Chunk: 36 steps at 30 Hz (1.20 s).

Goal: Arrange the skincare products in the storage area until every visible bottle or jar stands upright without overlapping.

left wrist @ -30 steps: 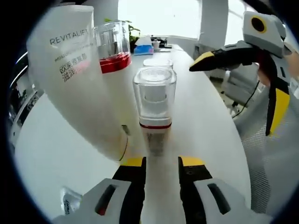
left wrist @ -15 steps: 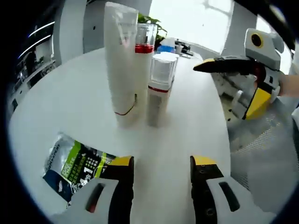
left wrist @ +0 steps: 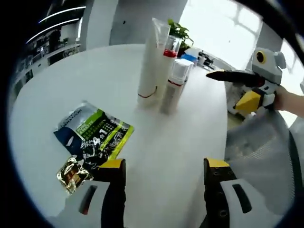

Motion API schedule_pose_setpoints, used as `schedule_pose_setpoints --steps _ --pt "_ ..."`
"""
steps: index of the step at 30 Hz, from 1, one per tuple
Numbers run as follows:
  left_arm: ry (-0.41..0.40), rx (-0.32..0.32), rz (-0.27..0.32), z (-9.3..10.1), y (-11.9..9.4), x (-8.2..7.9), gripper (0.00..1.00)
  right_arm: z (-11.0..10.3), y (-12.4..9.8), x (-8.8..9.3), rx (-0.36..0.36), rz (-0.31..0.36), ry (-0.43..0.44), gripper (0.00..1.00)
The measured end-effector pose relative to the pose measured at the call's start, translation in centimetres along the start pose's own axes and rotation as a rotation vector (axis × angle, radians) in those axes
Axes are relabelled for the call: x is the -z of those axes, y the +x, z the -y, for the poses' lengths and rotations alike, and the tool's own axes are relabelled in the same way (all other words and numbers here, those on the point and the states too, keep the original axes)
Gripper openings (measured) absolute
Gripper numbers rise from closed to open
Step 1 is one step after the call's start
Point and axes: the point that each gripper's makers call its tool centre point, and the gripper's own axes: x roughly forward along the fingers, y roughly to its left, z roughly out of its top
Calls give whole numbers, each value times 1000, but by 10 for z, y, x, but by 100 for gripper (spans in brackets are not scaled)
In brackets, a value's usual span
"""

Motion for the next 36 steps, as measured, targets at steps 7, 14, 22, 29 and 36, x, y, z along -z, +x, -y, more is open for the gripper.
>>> schedule_pose_setpoints --steps 7,14,22,29,36 --pt "-78 -61 26 -6 -23 12 73 -2 -5 -4 -1 12 6 88" --pt "-141 -152 72 -9 -47 16 87 -7 -12 -8 -10 30 17 91" --pt "-157 -196 94 -2 -72 22 92 -17 -21 -10 -41 36 23 97" --pt "-182 -204 103 13 -86 32 97 -26 -24 -9 -48 43 -15 97" --pt "-190 -221 113 13 -89 42 97 -20 -22 -7 -37 46 -13 100"
